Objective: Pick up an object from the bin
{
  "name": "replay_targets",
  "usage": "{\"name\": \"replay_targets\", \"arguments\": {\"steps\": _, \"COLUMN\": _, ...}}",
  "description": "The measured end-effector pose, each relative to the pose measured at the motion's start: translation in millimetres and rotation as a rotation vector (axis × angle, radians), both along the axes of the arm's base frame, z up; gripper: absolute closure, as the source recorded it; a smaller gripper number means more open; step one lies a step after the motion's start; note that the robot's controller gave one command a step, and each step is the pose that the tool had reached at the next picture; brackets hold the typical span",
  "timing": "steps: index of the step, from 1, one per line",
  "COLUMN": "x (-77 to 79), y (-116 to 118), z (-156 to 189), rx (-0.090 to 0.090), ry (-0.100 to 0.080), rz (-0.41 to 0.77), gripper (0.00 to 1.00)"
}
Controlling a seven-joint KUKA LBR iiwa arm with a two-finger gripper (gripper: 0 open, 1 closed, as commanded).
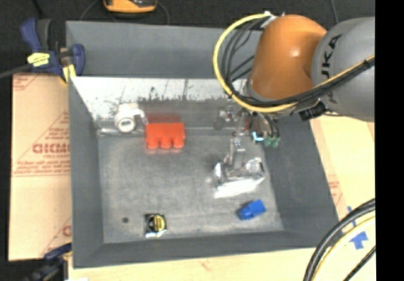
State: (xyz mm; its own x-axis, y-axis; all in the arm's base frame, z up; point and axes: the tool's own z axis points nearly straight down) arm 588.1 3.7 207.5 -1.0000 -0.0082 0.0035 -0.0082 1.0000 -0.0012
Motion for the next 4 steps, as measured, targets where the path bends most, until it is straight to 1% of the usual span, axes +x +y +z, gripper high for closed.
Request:
{"name": "replay_targets", "arguments": {"steps": 1, "x": -29.1, "y": -66.3, "z": -138.4, "rx": 0.000, "ry": -0.003, "rz": -0.138, "gripper": 0.00}}
{"name": "replay_targets", "arguments": {"steps": 2, "x": -26.4, "y": -65.3, "z": -134.4, "rx": 0.001, "ry": -0.010, "rz": -0.134, "gripper": 1.00}}
{"name": "replay_targets", "arguments": {"steps": 3, "x": -35.3, "y": -51.9, "z": -14.8, "rx": 0.000, "ry": -0.011, "rz": -0.087, "gripper": 1.00}}
{"name": "replay_targets", "arguments": {"steps": 4, "x": -29.2, "y": -60.0, "z": 101.9, "rx": 0.000, "ry": -0.013, "rz": -0.099, "gripper": 1.00}}
